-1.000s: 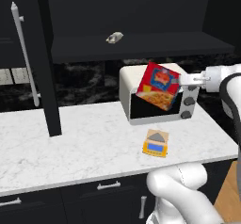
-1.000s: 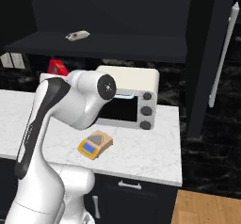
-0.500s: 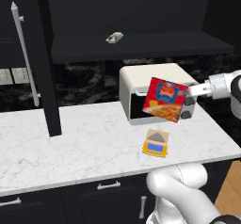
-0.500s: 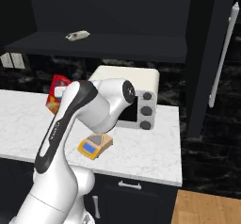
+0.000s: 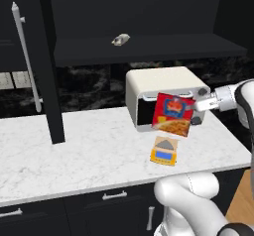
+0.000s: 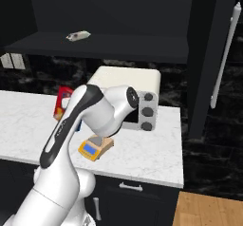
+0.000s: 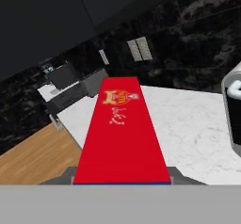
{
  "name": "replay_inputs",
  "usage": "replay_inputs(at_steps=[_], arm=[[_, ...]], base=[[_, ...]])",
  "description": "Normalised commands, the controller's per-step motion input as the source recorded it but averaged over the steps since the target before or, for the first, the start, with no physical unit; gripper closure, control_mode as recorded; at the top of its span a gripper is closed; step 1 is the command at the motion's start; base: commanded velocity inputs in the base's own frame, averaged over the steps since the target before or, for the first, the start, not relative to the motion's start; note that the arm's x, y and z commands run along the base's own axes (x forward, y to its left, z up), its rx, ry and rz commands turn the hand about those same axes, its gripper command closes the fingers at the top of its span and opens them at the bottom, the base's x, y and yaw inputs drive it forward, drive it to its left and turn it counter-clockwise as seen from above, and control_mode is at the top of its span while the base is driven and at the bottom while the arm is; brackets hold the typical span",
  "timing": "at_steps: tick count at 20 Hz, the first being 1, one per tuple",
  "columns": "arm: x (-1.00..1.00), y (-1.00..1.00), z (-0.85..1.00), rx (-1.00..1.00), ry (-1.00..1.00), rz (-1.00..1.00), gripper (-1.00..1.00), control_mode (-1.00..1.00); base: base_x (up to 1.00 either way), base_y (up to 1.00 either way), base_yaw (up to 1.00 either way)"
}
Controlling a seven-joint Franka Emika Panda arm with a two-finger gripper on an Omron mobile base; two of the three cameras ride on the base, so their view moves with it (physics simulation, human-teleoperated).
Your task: Pick the boxed food and place it on the digital scale for weighing, and close the cabinet.
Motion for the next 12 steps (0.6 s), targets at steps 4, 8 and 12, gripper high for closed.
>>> replay_inputs(at_steps=[4,8,12], arm=[[0.15,0.00,-0.30,-0.03,0.00,0.00,1.00,-1.00],[0.03,-0.02,-0.23,-0.03,0.00,0.00,1.00,-1.00],[0.00,-0.02,-0.17,-0.08,0.00,0.00,1.00,-1.00]], base=[[0.00,0.00,0.00],[0.00,0.00,0.00],[0.00,0.00,0.00]])
